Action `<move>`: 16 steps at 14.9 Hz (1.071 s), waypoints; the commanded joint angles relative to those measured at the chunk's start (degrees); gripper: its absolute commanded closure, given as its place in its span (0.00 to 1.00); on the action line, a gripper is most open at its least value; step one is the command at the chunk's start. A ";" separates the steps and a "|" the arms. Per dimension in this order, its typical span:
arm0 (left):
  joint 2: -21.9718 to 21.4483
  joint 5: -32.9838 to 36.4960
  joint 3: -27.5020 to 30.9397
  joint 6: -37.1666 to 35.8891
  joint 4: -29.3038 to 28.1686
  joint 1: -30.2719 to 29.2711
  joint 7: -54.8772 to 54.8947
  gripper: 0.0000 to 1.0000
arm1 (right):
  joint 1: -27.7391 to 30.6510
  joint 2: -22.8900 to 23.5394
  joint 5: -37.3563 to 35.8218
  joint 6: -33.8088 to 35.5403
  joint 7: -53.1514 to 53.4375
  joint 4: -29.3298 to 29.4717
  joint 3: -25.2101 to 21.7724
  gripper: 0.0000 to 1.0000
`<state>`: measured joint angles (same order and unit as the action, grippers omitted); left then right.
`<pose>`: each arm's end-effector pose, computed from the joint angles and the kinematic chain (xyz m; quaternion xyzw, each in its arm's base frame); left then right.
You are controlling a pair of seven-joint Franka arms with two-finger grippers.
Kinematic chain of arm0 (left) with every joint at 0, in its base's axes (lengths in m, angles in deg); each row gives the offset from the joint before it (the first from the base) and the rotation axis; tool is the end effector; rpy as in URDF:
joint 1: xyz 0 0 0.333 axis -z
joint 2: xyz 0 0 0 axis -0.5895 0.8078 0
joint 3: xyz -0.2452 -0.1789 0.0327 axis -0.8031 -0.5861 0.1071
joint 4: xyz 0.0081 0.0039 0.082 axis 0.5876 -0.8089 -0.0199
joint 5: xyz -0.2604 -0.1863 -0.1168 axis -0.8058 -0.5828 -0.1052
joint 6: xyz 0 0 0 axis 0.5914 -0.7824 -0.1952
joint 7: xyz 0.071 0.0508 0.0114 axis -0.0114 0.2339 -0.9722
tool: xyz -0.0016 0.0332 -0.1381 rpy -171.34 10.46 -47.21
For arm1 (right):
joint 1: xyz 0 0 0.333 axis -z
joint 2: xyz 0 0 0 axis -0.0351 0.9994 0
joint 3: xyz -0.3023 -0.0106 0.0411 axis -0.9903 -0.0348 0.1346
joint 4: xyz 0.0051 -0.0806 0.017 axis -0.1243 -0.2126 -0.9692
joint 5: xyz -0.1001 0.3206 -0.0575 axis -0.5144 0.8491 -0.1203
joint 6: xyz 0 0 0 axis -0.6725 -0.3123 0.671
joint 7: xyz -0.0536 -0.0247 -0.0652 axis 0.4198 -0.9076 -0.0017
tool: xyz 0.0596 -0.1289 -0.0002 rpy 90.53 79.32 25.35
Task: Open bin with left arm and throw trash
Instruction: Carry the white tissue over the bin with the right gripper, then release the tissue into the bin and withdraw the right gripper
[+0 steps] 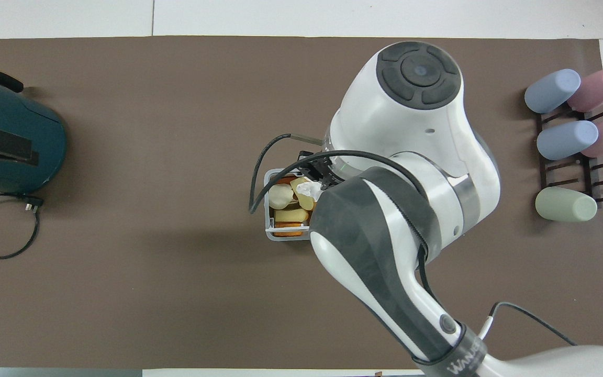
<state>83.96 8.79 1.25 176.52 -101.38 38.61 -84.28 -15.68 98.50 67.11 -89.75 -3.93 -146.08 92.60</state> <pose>0.4968 -0.0242 0.5806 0.9996 -0.0217 -0.0121 0.0118 0.4989 0.3140 0.4909 -0.9827 0.1583 0.0642 0.0721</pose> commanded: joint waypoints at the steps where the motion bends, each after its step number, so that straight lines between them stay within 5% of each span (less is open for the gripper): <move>1: -0.89 0.94 -0.36 -0.40 -0.73 -0.65 0.38 0.00 | -0.42 0.02 2.61 -3.52 2.52 -1.27 0.33 1.00; 12: -0.89 0.94 -0.36 -0.40 -0.73 -0.65 0.38 0.00 | -0.95 -4.20 6.57 -12.67 7.45 -12.18 0.33 1.00; 13: -0.89 0.94 -0.36 -0.40 -0.72 -0.65 0.38 0.00 | -0.77 -4.20 6.58 -12.49 7.45 -12.01 0.33 0.65; 14: -0.89 0.94 -0.36 -0.40 -0.90 -0.65 0.38 0.00 | -0.94 -4.20 6.49 -12.67 7.36 -11.92 0.25 0.01; 16: -0.89 0.94 -0.36 -0.40 -0.73 -0.65 0.38 0.00 | -0.77 -4.03 5.70 -12.67 6.83 -11.31 0.25 0.00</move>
<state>83.96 8.79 1.25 176.52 -101.38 38.61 -84.28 -17.13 95.97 72.29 -101.24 2.95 -155.84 92.61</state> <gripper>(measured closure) 0.000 0.718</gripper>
